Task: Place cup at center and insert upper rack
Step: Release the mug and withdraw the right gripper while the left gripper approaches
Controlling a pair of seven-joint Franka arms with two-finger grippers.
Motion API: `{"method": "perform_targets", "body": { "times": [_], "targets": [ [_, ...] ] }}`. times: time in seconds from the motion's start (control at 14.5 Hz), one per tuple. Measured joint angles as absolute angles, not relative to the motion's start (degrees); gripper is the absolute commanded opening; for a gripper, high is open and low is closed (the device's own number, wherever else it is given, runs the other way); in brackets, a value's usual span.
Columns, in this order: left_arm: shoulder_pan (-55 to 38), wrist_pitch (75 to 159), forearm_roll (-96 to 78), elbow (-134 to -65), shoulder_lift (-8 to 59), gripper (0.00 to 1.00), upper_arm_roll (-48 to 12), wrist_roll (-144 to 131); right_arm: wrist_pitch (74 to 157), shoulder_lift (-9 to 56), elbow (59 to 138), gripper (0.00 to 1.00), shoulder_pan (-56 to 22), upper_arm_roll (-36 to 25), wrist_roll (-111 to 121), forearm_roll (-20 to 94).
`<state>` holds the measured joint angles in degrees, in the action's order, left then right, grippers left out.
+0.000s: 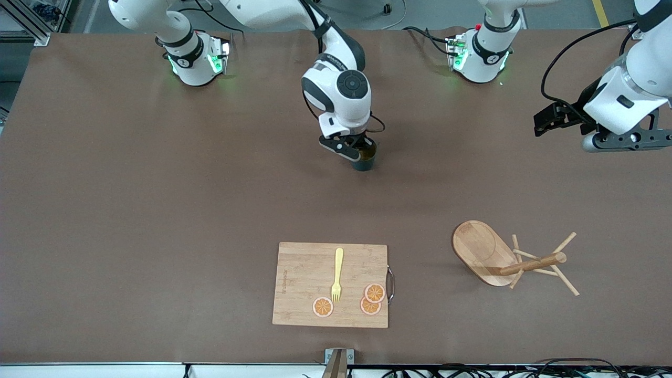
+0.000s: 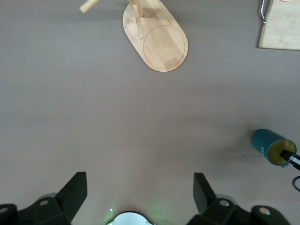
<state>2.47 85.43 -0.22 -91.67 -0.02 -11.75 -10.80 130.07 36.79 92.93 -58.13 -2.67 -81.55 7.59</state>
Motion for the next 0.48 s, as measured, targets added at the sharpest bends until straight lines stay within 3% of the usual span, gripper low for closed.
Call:
{"method": "perform_targets", "body": {
  "times": [0.07,0.14,0.48],
  "targets": [
    [2.4,85.4,-0.2,-91.7,0.0,1.0,-12.2,-12.0,130.8,36.9,92.7,0.74,-58.1,-2.8,-82.5,7.6],
    [2.4,85.4,-0.2,-91.7,0.0,1.0,-13.0,-13.6,131.2,37.0,92.7,1.0,-58.1,-2.9,-82.6,7.5],
    [2.2,85.4,-0.2,-91.6,-0.1,1.0,-21.4,-27.2,128.7,36.9,91.2,1.0,-57.5,-3.8,-78.0,7.3]
  ]
}}
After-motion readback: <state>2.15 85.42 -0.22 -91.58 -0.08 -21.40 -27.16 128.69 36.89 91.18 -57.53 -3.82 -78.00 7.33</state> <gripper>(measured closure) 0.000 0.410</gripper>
